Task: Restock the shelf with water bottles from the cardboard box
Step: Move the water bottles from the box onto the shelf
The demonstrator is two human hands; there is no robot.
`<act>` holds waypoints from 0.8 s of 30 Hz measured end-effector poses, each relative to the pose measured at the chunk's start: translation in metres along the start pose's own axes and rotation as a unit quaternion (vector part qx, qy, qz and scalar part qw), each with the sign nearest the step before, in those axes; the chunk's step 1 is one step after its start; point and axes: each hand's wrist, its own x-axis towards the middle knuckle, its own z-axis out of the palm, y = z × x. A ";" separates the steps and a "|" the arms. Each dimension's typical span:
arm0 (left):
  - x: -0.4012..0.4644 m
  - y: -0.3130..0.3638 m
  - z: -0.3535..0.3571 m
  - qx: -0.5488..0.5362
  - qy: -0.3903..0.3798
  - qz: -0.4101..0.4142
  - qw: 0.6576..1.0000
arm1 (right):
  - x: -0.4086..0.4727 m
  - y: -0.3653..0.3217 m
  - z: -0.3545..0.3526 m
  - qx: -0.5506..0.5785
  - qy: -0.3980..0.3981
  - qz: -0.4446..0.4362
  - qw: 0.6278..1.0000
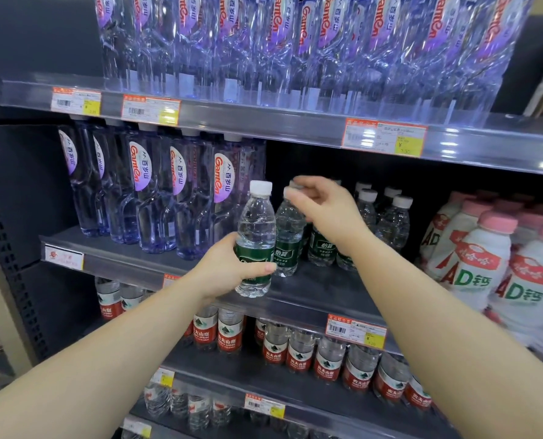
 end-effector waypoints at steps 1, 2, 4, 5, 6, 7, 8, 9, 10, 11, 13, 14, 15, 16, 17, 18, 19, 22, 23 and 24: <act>0.001 0.005 0.007 0.000 -0.012 0.005 1.000 | -0.005 -0.002 -0.001 0.002 -0.038 0.009 0.999; 0.002 0.010 0.014 0.005 -0.024 0.013 1.000 | -0.008 -0.002 -0.003 -0.013 -0.062 0.013 0.998; 0.003 0.021 0.030 0.007 -0.043 0.025 0.999 | -0.010 -0.005 -0.011 -0.050 -0.062 0.013 0.997; 0.005 0.025 0.037 0.006 -0.047 0.031 0.998 | -0.011 -0.007 -0.017 -0.048 -0.049 0.015 0.998; 0.008 0.028 0.043 0.007 -0.049 0.036 0.998 | -0.011 -0.007 -0.024 -0.030 -0.037 0.021 0.999; 0.010 0.033 0.049 0.006 -0.051 0.039 0.998 | -0.012 -0.007 -0.032 -0.007 -0.029 0.032 0.999; 0.012 0.036 0.053 0.010 -0.051 0.044 0.998 | -0.013 -0.004 -0.040 0.014 -0.027 0.041 0.999; 0.014 0.039 0.055 0.012 -0.051 0.047 0.998 | -0.013 -0.001 -0.045 0.026 -0.027 0.049 0.998; 0.017 0.041 0.059 0.016 -0.053 0.051 0.997 | -0.013 0.003 -0.049 0.033 -0.027 0.059 0.997; 0.018 0.043 0.062 0.018 -0.054 0.053 0.997 | -0.014 0.008 -0.052 0.042 -0.024 0.071 0.996; 0.017 0.042 0.067 0.021 -0.052 0.052 0.997 | -0.012 0.018 -0.054 0.065 -0.016 0.094 0.993; 0.016 0.038 0.068 0.023 -0.045 0.051 0.997 | -0.010 0.022 -0.055 0.068 -0.012 0.100 0.993; 0.016 0.034 0.069 0.024 -0.034 0.047 0.998 | -0.008 0.025 -0.055 0.063 -0.009 0.101 0.993; 0.018 0.027 0.067 0.022 -0.020 0.042 0.999 | -0.006 0.028 -0.056 0.048 -0.005 0.100 0.994; 0.018 0.022 0.065 0.019 -0.004 0.037 0.999 | -0.005 0.031 -0.057 0.024 0.001 0.096 0.995; 0.018 0.017 0.061 0.016 0.010 0.031 0.999 | -0.002 0.034 -0.056 -0.003 0.006 0.090 0.996; 0.018 0.013 0.057 0.012 0.023 0.026 0.999 | -0.001 0.039 -0.054 -0.029 0.011 0.085 0.996; 0.020 0.005 0.047 0.015 0.040 0.029 0.999 | 0.002 0.050 -0.045 -0.050 0.029 0.090 0.994; 0.020 0.004 0.045 0.016 0.042 0.030 0.999 | 0.003 0.053 -0.043 -0.042 0.034 0.094 0.994; 0.021 0.002 0.044 0.016 0.043 0.028 0.999 | 0.004 0.055 -0.041 -0.036 0.036 0.096 0.994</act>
